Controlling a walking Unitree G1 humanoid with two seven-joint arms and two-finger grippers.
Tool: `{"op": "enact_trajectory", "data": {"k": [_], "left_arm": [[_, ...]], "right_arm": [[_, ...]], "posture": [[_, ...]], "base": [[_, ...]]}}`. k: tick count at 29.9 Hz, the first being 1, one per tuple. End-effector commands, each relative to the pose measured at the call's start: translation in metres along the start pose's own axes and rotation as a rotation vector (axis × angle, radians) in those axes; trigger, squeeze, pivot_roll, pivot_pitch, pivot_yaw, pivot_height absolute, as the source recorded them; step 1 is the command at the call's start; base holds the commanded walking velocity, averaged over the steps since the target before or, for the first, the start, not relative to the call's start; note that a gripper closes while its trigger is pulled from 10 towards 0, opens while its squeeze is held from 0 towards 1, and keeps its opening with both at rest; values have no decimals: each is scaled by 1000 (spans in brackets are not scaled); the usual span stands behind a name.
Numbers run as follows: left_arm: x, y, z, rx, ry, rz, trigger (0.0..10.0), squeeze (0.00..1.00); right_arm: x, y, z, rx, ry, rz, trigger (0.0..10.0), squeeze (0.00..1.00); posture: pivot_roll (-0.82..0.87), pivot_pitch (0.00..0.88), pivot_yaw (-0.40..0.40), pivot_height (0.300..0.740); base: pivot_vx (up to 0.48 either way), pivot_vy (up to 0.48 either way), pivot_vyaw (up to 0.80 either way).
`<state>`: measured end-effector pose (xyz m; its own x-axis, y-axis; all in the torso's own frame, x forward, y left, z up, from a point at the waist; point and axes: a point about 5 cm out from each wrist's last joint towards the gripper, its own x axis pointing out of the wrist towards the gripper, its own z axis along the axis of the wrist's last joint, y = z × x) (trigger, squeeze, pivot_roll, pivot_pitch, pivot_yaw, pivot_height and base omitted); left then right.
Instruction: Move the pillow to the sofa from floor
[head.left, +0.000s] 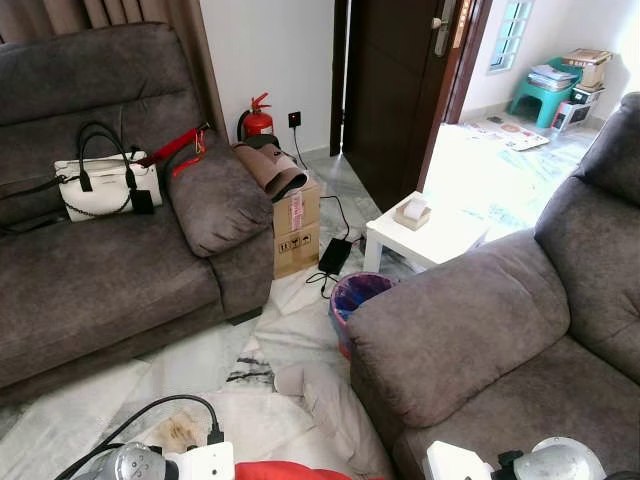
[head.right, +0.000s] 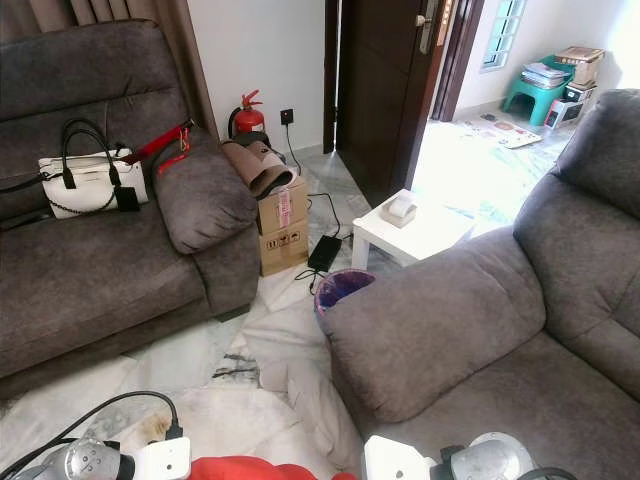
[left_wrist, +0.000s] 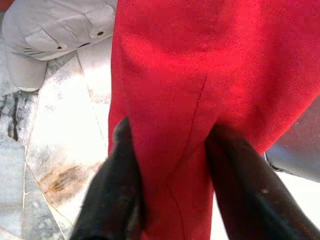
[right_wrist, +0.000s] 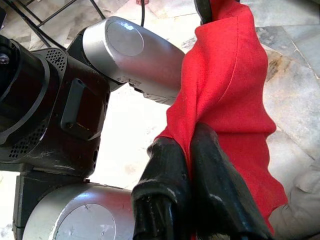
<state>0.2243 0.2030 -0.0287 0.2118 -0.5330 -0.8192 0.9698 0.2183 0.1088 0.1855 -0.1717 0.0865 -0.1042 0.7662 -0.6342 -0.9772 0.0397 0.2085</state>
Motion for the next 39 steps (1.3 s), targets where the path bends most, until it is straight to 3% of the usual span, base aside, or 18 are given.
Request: {"op": "enact_trajectory", "data": {"k": [1,20,30,34,36,37,38,39], "left_arm": [[-2,-6,-9,-15,35,-20,0,0],[0,-11,-10,-33,22,-19,0,0],[2,-5,-1,-40,-37,51,0,0],[0,11,9,-132,-129,179,0,0],[-4,27,16,-183,-166,364,0,0],[-4,27,16,-183,-166,364,0,0],[-8,38,19,-235,-197,480,1961,0],[-12,45,21,-275,-222,570,1961,0]], "right_arm": [[0,0,13,-45,-64,22,10000,0],[10,-5,5,-21,-78,20,10000,0],[18,-4,-1,17,-108,27,10000,0],[22,-20,-2,50,-215,-79,10000,0],[25,-30,-2,87,-282,-165,10000,0],[25,-30,-2,87,-282,-165,10000,0],[26,-36,-3,113,-329,-223,10000,0],[26,-42,-3,131,-364,-275,10000,0]], "posture": [[-8,42,6,740],[9,41,14,740],[14,46,17,740],[15,45,23,740],[18,44,26,740],[18,44,26,740],[21,44,25,740],[29,45,24,740]], "base": [[0,0,0],[0,0,0],[0,0,0],[0,0,0],[0,0,0],[0,0,0],[0,0,0],[0,0,0]]}}
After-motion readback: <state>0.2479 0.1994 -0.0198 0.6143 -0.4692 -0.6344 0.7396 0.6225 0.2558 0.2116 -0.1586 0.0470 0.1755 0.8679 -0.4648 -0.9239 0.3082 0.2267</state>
